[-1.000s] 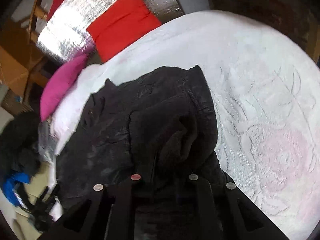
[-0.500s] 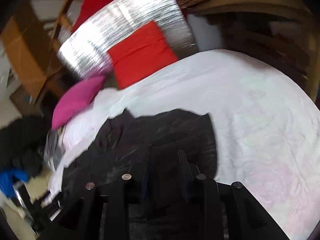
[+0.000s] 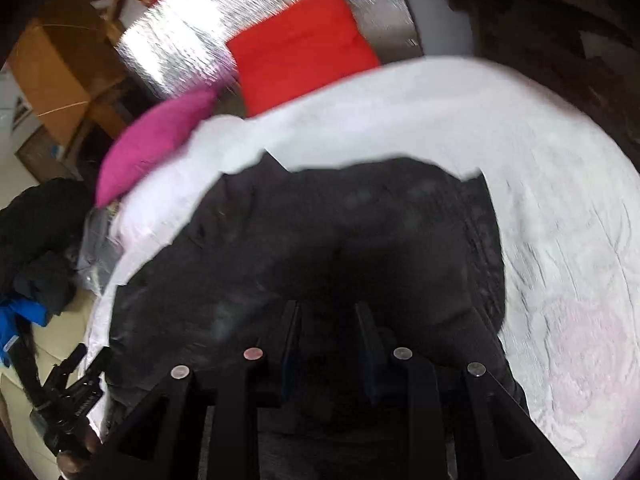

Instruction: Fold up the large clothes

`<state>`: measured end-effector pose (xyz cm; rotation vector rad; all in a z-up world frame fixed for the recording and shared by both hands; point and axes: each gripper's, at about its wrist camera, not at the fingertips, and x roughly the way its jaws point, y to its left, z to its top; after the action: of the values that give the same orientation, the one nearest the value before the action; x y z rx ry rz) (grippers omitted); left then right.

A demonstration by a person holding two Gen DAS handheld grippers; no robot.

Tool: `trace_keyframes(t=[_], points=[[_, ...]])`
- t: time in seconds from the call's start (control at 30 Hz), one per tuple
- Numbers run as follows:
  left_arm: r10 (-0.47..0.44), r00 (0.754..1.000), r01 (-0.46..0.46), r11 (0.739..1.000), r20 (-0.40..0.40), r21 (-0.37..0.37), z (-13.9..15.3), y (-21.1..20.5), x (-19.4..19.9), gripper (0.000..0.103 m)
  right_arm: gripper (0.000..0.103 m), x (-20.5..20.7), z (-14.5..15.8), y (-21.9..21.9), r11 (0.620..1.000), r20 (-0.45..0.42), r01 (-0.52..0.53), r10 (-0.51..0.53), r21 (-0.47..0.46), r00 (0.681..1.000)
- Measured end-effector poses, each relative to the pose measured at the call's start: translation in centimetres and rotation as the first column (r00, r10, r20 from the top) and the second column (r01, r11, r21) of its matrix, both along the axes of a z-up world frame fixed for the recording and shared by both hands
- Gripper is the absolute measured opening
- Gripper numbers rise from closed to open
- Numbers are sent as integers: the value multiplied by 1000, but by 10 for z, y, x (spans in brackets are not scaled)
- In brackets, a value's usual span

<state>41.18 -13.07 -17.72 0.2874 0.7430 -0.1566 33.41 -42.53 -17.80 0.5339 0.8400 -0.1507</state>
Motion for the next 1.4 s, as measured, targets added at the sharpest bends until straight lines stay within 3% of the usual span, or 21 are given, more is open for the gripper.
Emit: trace_keyframes(t=[0.13, 0.17, 0.2, 0.23, 0.37, 0.47, 0.67, 0.8, 0.93, 1.03, 1.13, 1.2, 1.27, 1.33, 1.4], points=[[-3, 1000, 3, 1000, -2, 3, -1, -3, 0, 83, 35, 18, -1, 21, 998, 4, -63, 63, -13, 998], [-4, 1000, 4, 1000, -4, 4, -1, -5, 0, 83, 46, 24, -5, 26, 997, -2, -76, 76, -18, 997], [-5, 1000, 5, 1000, -4, 4, -1, -5, 0, 83, 67, 28, -7, 32, 996, -5, -86, 86, -27, 996], [-7, 1000, 7, 1000, -4, 4, -1, -6, 0, 83, 71, 30, -10, 37, 995, -4, -94, 94, -41, 996], [-11, 1000, 11, 1000, -2, 8, -2, -7, 0, 83, 71, 44, -31, 55, 984, -114, -141, 128, -112, 985], [-7, 1000, 7, 1000, -4, 7, -2, -7, 0, 83, 71, 43, -32, 58, 979, -123, -151, 134, -139, 983], [12, 1000, -12, 1000, -8, 6, 1, 2, 6, 83, 70, 17, 3, 28, 991, 12, -54, 56, -118, 998], [69, 997, -71, 996, -47, -57, 6, 26, 21, 83, 70, -5, 12, -23, 998, 60, 60, -57, -37, 997], [174, 979, -186, 976, -104, -117, 6, 61, 43, 83, 70, -33, 7, -81, 975, 84, 205, -212, 79, 974], [225, 959, -253, 953, -171, -165, -2, 81, 58, 83, 70, -45, 2, -105, 956, 97, 241, -259, 166, 961], [219, 942, -279, 934, -256, -226, -14, 89, 67, 82, 70, -38, -9, -110, 955, 54, 227, -241, 193, 969], [205, 929, -291, 919, -307, -266, -23, 90, 71, 75, 70, -28, -19, -104, 962, 3, 216, -220, 168, 975], [176, 918, -291, 908, -356, -300, -31, 88, 74, 52, 70, -16, -29, -95, 973, -49, 185, -180, 139, 982], [161, 918, -280, 910, -362, -305, -34, 82, 73, 42, 61, -7, -37, -81, 985, -116, 149, -138, 87, 984], [160, 924, -266, 921, -347, -285, -33, 76, 71, 37, 46, -4, -34, -66, 993, -131, 119, -120, -20, 984]])
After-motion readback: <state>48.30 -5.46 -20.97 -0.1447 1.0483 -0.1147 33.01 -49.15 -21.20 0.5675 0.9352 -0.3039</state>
